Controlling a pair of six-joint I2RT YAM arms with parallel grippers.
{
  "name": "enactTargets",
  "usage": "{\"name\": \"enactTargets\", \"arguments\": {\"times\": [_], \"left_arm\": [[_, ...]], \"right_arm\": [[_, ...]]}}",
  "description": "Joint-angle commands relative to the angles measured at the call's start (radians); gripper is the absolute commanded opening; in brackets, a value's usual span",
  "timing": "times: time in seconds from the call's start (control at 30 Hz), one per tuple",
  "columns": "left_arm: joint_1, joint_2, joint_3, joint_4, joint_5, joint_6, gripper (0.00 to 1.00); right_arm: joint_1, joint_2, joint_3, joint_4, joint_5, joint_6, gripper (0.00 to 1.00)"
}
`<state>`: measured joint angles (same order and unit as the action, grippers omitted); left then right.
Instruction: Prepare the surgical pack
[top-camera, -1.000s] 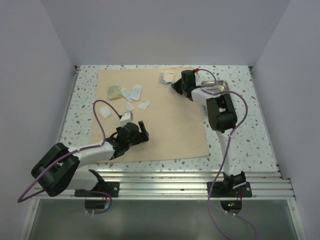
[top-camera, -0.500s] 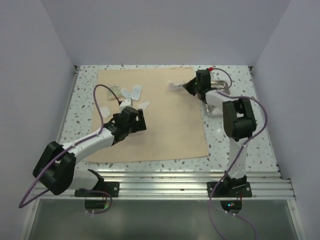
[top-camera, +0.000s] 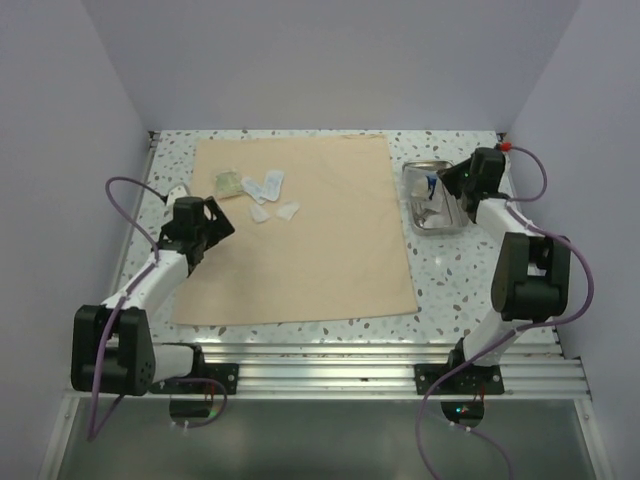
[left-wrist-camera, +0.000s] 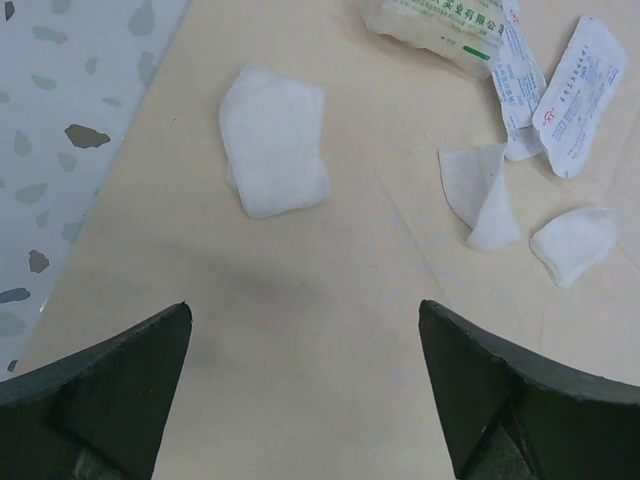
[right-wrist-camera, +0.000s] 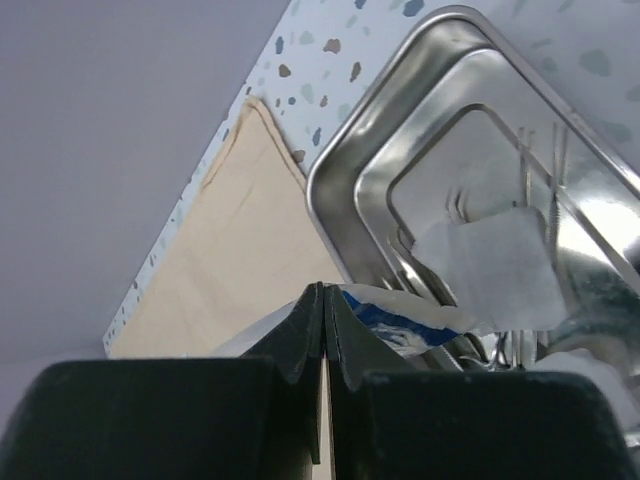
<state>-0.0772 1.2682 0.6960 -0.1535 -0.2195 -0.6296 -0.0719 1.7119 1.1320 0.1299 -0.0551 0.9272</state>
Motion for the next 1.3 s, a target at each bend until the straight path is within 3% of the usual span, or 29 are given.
{"name": "enactTargets", "arguments": {"times": [0.0, 0.27, 0.5, 0.67, 0.73, 0.93, 1.03, 1.2, 1.23, 1.27], "left_arm": [[0.028, 0.017, 0.005, 0.089, -0.018, -0.021, 1.0], [0.105, 0.21, 0.092, 0.132, -0.023, -0.016, 1.0], [0.142, 0.407, 0.175, 0.23, 0.031, 0.024, 0.91], [0.143, 0.482, 0.237, 0.233, 0.051, 0.022, 0.85], [0.142, 0.494, 0.243, 0.242, 0.049, 0.024, 0.83], [0.142, 0.543, 0.296, 0.221, 0.052, 0.042, 0.59], [0.139, 0.548, 0.298, 0.216, 0.036, 0.053, 0.42], [0.14, 0.563, 0.301, 0.221, 0.037, 0.073, 0.26], [0.139, 0.563, 0.301, 0.224, 0.042, 0.077, 0.1], [0.137, 0.556, 0.303, 0.224, 0.054, 0.077, 0.0]], "right_arm": [[-0.032, -0.025, -0.037, -0.001, -0.048, -0.028, 0.0], [-0.06, 0.044, 0.058, -0.055, -0.054, -0.036, 0.0], [-0.066, 0.069, 0.106, -0.119, -0.058, -0.07, 0.33], [-0.066, 0.046, 0.118, -0.127, -0.058, -0.09, 0.49], [-0.066, 0.035, 0.117, -0.127, -0.064, -0.091, 0.49], [-0.066, -0.012, 0.088, -0.11, -0.081, -0.083, 0.5], [-0.065, -0.026, 0.08, -0.102, -0.092, -0.08, 0.5], [-0.065, -0.04, 0.072, -0.101, -0.103, -0.087, 0.5], [-0.065, -0.04, 0.071, -0.102, -0.106, -0.093, 0.5], [-0.065, -0.041, 0.072, -0.116, -0.109, -0.099, 0.5]]}}
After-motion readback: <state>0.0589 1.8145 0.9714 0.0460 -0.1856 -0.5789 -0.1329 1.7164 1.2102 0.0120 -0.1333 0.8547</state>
